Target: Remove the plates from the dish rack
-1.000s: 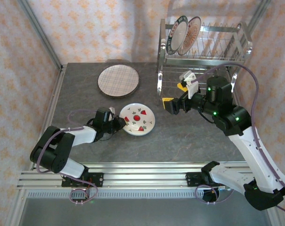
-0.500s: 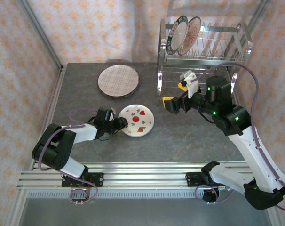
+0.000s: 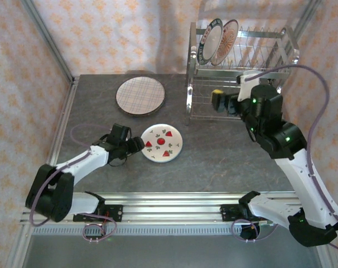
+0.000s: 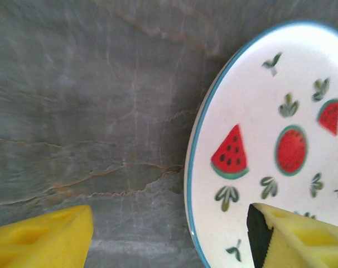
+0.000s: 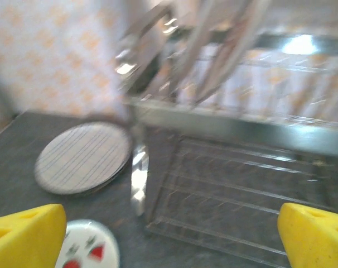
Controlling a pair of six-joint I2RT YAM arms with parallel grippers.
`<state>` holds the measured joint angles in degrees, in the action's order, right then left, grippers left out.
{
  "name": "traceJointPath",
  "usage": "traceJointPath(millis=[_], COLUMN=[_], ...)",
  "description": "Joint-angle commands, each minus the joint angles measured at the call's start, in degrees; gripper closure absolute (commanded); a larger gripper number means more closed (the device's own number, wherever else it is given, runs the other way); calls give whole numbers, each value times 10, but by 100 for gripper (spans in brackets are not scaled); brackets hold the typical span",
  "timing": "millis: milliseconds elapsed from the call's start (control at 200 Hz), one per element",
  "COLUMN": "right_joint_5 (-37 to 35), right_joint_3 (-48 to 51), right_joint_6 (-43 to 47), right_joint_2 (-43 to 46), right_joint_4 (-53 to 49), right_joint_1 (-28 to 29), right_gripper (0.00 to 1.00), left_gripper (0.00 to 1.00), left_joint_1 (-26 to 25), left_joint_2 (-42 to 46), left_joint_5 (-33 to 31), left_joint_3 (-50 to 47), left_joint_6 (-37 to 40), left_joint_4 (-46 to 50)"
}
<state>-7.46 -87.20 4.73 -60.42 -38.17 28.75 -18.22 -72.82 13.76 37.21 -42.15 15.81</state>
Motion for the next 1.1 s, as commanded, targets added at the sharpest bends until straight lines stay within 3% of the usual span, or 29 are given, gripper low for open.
traceJointPath(millis=[0,115,230,440,586,936,1096], right_joint_5=[-177,-103,-43,0,14,-3,12], right_joint_3=[-102,-210,-315,-485,-573,-607,-609], right_joint_6=[-87,-148,-157,-142,-153,-177,-180], right_joint_2=[-40,-120,-208,-367,-448,-518,-531], right_joint_4=[-38,-77,-97,-142,-157,-141,-130], right_joint_1=[-31,-99,-122,-140,-152,-153,-153], right_gripper=[4,6,8,11,17,42,63], left_gripper=[25,25,25,25,22,21,20], left_joint_1=[-1,-21,-54,-137,-191,-217,-217], left_joint_2=[71,104,104,100,105,103,109], left_joint_5=[-76,-88,-77,-21,-41,-47,-49], left_joint_3=[74,168,261,346,372,419,420], left_joint_6=[11,12,14,23,46,58,59], left_joint_4=[120,162,152,-42,-144,-141,-133])
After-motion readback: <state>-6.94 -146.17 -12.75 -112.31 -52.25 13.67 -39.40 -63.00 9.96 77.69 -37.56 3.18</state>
